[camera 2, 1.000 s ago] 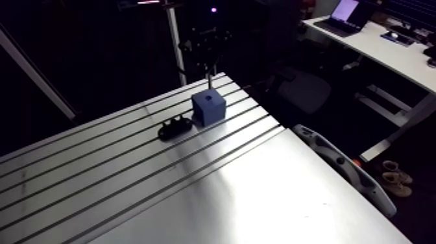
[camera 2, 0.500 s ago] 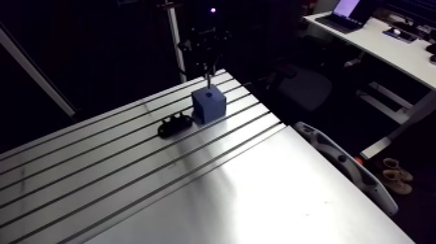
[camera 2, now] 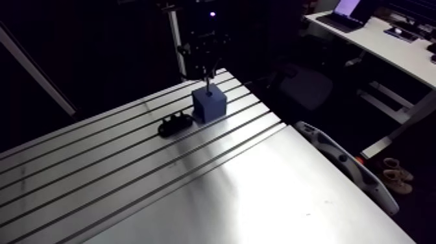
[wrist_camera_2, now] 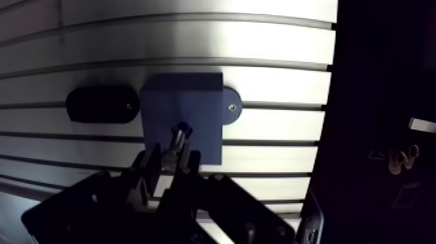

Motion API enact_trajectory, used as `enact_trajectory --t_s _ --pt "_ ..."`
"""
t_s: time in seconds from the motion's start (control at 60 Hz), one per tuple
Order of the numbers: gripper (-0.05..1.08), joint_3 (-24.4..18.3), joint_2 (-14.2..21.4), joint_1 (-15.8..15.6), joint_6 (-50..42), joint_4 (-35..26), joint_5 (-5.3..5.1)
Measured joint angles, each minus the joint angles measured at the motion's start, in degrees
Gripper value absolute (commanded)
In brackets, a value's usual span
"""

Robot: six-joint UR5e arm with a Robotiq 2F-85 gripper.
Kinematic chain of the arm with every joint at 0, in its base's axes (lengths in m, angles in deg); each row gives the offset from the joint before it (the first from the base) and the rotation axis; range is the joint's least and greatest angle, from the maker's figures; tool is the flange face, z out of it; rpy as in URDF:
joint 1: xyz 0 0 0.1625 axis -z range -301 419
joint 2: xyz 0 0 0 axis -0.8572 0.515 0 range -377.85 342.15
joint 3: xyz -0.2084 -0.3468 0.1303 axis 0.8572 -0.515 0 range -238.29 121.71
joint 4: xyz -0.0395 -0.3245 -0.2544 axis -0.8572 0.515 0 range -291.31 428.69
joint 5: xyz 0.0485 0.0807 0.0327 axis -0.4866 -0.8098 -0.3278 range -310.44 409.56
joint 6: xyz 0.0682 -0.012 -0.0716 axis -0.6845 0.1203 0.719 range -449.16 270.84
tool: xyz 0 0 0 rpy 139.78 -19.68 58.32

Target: Pick up the M10 bolt and insert it into the hex recess until seated.

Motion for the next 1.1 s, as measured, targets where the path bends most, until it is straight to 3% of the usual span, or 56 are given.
enact_trajectory --t_s 1.1 --pt "0.92 -0.05 -1.44 -0.07 0.06 0.73 0.17"
